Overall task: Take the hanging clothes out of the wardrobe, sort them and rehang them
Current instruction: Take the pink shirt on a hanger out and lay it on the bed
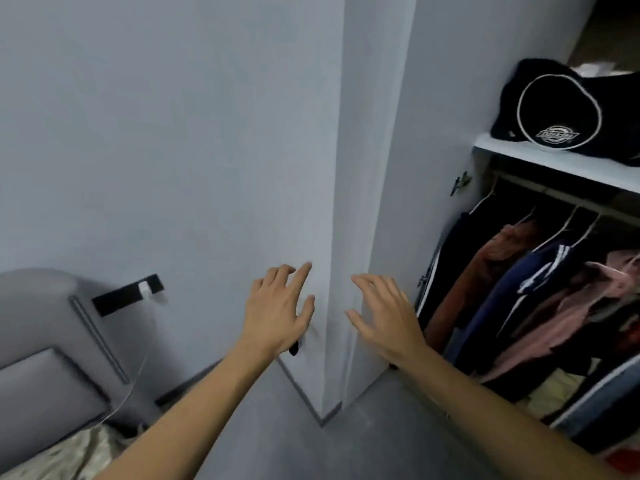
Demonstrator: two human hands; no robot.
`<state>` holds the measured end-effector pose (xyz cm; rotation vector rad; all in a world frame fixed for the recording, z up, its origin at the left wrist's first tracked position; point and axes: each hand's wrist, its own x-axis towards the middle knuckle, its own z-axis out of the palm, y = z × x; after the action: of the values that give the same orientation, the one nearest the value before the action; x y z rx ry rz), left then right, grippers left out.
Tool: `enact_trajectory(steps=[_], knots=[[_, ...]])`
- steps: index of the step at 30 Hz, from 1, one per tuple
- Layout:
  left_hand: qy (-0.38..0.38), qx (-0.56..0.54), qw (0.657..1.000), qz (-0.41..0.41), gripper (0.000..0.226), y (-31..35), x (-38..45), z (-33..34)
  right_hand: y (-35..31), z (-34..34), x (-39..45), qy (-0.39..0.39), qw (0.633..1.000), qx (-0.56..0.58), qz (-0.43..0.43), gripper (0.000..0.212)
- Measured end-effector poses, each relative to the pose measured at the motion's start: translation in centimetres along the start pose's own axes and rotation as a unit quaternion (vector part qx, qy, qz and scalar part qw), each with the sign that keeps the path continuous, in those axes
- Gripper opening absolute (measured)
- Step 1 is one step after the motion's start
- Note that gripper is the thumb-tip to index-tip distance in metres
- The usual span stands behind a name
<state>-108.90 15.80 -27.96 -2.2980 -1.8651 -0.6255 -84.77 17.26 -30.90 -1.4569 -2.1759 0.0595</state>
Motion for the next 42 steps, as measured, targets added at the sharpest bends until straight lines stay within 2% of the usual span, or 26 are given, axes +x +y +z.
enact_trajectory(steps=[6, 17, 23, 32, 42], knots=[[-0.012, -0.048, 0.984, 0.174, 0.058, 4.4, 5.6, 2.6, 3.8, -3.6, -1.1, 0.051, 0.989, -0.084, 0.108, 0.061], [-0.031, -0.123, 0.932, 0.340, 0.060, 16.9, 13.3, 8.2, 12.4, -9.7, -7.0, 0.113, 0.943, -0.165, 0.266, 0.064], [-0.028, -0.133, 0.915, 0.379, 0.059, 24.7, 17.9, 12.3, 20.0, -12.1, -8.9, 0.135, 0.923, -0.167, 0.319, 0.063], [-0.065, -0.142, 0.902, 0.403, 0.059, 33.7, 23.6, 19.1, 31.7, -15.5, -9.7, 0.175, 0.902, -0.144, 0.367, 0.064], [-0.122, -0.209, 0.856, 0.456, 0.062, 44.3, 29.1, 25.6, 39.3, -15.4, -9.9, 0.204, 0.877, -0.084, 0.427, 0.054]])
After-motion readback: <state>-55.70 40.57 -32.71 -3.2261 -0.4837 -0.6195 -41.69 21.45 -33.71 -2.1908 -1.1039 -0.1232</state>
